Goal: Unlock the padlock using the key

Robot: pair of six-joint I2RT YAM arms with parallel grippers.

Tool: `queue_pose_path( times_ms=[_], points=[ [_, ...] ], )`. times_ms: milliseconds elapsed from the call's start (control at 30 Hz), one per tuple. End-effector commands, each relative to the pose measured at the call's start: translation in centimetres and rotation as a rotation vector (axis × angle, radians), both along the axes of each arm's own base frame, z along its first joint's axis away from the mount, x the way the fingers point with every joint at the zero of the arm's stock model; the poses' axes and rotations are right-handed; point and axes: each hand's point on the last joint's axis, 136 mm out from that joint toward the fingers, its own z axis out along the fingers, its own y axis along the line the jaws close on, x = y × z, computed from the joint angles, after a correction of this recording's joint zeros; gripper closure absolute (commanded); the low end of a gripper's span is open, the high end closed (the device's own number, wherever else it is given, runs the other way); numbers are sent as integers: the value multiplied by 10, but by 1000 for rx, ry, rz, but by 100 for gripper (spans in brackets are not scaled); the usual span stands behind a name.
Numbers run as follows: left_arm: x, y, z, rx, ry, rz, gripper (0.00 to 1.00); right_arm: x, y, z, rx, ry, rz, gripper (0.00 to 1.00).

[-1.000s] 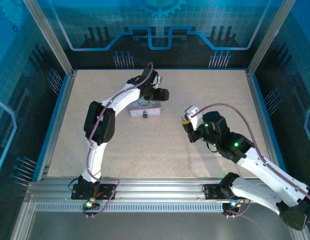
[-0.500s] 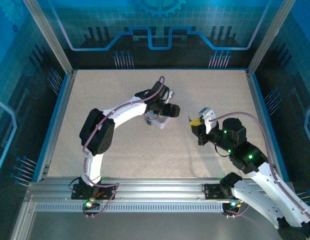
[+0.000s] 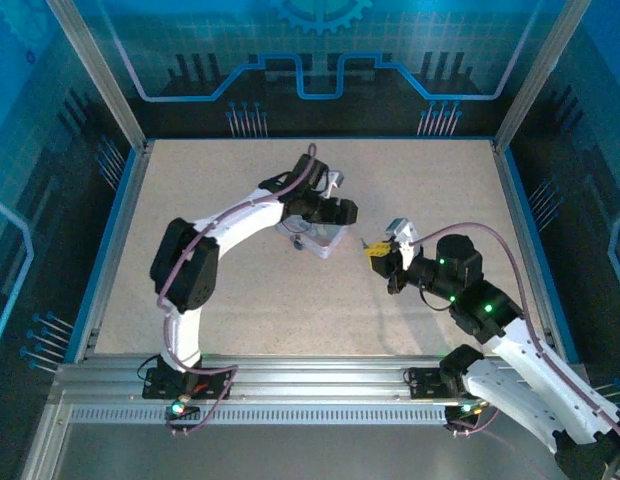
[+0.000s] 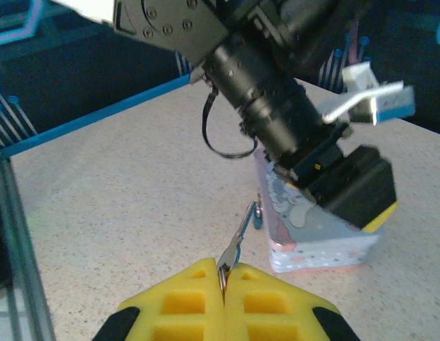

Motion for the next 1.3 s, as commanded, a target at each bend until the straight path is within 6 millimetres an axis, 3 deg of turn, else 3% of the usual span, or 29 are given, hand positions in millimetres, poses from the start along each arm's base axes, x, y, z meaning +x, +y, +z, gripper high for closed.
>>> queue_pose_path(
  times_ms=[0,200,333,433,667,967,1267],
  points=[
    [-6,21,98,-187,-180,1,23,-4,16,22,89,-66,93,100],
    [-46,60,169,-454,-354,-36,24,1,31,27,147,-75,152,100],
    [-80,61,202,-622,-387,-109,25,5,40,33,190,-84,177,100],
    [-93,61,216,-751,-375,-127,25,8,45,40,223,-88,196,100],
    [-102,49,215,-821,-342,-144,27,15,51,57,274,-109,200,100],
    [-112,29,206,-829,-294,-179,30,26,59,63,284,-117,206,100],
    [-117,22,201,-824,-273,-196,37,37,67,68,291,-130,200,100]
  ],
)
